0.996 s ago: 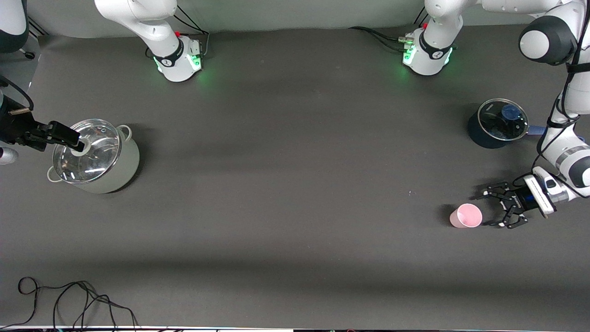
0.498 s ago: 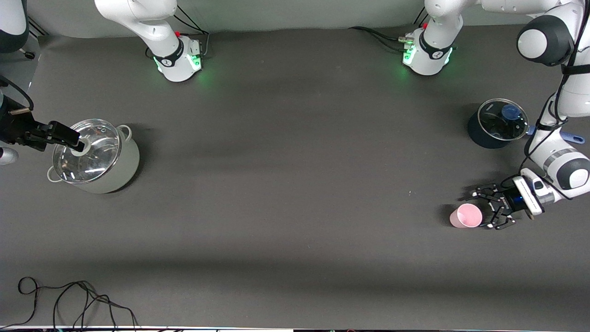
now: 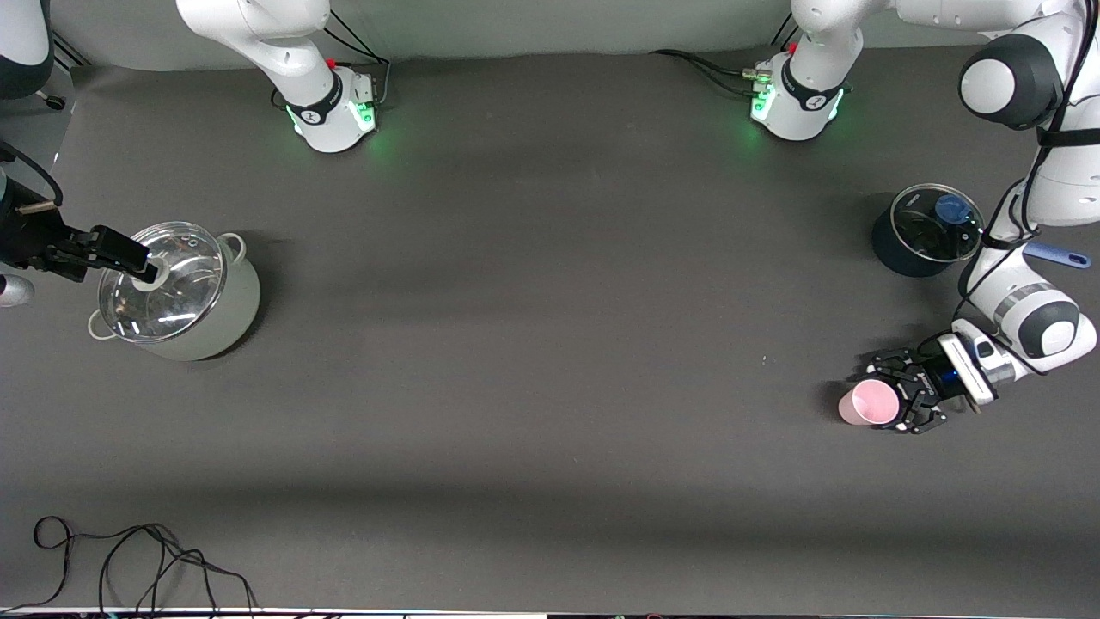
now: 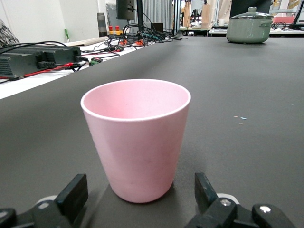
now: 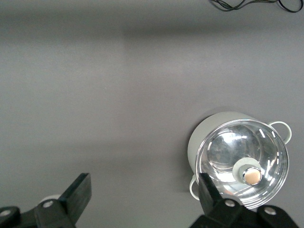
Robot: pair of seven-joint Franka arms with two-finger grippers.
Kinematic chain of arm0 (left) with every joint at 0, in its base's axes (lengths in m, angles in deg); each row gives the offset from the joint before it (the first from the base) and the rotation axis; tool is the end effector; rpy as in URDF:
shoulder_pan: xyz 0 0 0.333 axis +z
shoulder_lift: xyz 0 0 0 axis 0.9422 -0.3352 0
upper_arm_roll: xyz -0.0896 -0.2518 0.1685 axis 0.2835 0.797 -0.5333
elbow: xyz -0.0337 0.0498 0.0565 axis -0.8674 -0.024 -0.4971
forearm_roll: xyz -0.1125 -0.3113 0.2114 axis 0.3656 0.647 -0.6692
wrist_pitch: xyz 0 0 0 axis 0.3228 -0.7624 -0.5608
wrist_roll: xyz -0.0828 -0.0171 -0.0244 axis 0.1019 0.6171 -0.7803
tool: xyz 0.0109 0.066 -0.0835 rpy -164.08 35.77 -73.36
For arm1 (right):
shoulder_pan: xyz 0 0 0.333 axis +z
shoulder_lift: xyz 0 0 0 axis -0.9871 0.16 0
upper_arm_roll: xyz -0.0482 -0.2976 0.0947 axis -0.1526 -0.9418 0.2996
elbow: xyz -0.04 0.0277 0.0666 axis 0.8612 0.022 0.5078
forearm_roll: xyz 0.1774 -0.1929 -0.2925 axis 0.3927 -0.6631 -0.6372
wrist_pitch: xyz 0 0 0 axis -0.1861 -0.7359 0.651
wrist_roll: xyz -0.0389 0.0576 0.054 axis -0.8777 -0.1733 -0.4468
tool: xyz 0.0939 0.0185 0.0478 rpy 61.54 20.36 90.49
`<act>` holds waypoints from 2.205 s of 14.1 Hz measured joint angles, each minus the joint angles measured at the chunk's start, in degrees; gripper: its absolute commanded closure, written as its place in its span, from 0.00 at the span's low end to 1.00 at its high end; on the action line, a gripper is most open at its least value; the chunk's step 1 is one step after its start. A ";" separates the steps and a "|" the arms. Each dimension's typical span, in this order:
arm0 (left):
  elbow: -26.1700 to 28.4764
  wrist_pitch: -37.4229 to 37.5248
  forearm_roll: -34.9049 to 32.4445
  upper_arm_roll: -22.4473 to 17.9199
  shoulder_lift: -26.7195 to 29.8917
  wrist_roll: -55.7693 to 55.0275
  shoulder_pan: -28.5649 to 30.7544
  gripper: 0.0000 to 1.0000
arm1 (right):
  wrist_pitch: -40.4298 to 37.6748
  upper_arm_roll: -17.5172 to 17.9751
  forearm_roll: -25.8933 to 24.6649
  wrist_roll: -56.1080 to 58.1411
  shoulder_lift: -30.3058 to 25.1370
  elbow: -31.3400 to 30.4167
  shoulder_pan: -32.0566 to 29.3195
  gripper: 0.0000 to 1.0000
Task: Transfer pink cup from left to right arm
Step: 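Close the left gripper on the pink cup's base and lift it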
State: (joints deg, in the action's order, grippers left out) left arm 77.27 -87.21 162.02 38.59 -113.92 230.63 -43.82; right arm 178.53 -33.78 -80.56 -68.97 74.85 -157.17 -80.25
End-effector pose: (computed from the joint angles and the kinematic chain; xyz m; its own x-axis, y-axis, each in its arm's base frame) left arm 0.6118 0.1882 0.0665 0.0830 -0.3106 0.9469 -0.9479 -0.3179 -0.0212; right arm 0.5693 -0.0094 0.6120 0.9977 -0.0675 0.0045 -0.0674 -0.9977 -0.0092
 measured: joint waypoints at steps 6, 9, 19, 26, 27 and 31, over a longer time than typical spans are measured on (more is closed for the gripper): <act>0.43 -1.30 1.01 1.07 -0.11 0.11 -0.01 0.12 | -0.03 0.00 0.00 0.00 0.00 0.00 0.00 0.00; 0.48 -1.39 1.30 1.33 -0.12 0.12 -0.01 0.31 | -0.04 0.00 0.00 0.00 0.00 0.00 0.00 0.00; 0.24 -2.88 2.29 1.42 1.87 -5.75 -0.13 0.59 | -0.04 0.00 0.00 0.00 0.00 0.00 0.00 0.00; 0.76 -4.22 0.28 1.45 11.40 -20.70 -3.43 0.65 | -0.06 0.00 0.00 0.00 0.00 0.00 0.00 0.00; 1.71 -4.79 0.26 1.49 13.49 -22.89 -4.54 0.66 | -0.06 0.00 0.00 0.00 0.00 0.00 0.00 0.00; 7.81 -4.82 0.20 1.86 23.33 -33.19 -9.06 0.66 | -0.07 0.00 0.00 0.00 0.01 0.00 -0.01 0.00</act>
State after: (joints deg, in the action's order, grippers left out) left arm 85.08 -92.03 162.21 40.45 -90.59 197.44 -52.88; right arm 178.46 -33.78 -80.56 -68.97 74.86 -157.17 -80.25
